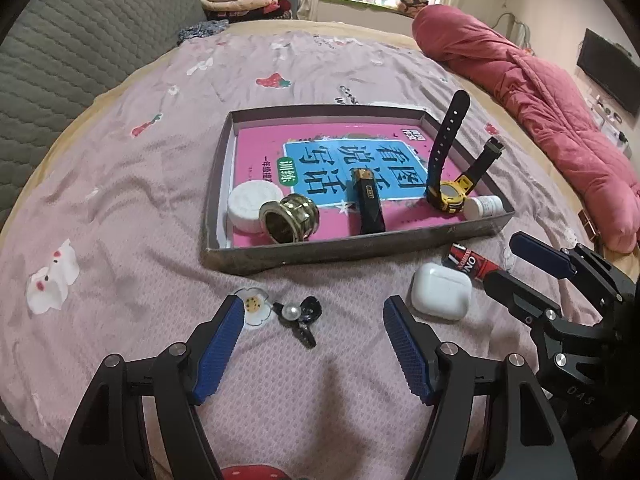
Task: Organize rigid objects
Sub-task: 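Move both open tools toward the white earbud case and pearl earring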
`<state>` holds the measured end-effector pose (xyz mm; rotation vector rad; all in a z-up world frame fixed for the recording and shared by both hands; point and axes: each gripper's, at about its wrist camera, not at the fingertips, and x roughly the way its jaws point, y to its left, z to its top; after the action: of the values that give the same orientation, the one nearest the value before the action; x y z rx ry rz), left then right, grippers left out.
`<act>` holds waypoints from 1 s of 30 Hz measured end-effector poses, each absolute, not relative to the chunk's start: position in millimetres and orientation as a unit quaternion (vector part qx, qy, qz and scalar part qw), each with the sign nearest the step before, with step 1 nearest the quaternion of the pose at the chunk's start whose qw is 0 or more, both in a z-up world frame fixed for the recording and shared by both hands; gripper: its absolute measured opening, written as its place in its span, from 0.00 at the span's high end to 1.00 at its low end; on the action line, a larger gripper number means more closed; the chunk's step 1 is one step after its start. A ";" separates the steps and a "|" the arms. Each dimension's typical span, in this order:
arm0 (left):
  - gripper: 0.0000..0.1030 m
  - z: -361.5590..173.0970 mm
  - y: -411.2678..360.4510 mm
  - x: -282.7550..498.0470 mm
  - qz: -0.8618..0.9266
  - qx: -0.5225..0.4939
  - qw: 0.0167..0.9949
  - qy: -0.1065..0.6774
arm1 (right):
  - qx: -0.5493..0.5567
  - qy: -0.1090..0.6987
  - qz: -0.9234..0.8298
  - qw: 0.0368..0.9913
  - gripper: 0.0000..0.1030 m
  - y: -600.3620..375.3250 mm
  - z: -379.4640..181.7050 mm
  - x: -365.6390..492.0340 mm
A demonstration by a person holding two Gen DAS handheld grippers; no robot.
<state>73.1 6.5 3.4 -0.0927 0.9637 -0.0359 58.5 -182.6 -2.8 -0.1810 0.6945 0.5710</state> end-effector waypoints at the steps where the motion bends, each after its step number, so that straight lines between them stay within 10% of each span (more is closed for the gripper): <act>1: 0.28 3.2 7.6 72.1 -0.016 -0.046 0.885 0.464 | -0.090 0.336 0.275 0.896 0.53 -182.6 -3.7 58.3; 30: 0.28 0.0 8.1 54.5 -0.021 -0.038 0.881 0.472 | -0.090 0.352 0.265 0.893 0.53 -189.2 -7.2 44.4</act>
<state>54.5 8.1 0.0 -0.0795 0.9825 -0.0428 44.4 -189.2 -7.2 -0.1863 0.7292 0.5505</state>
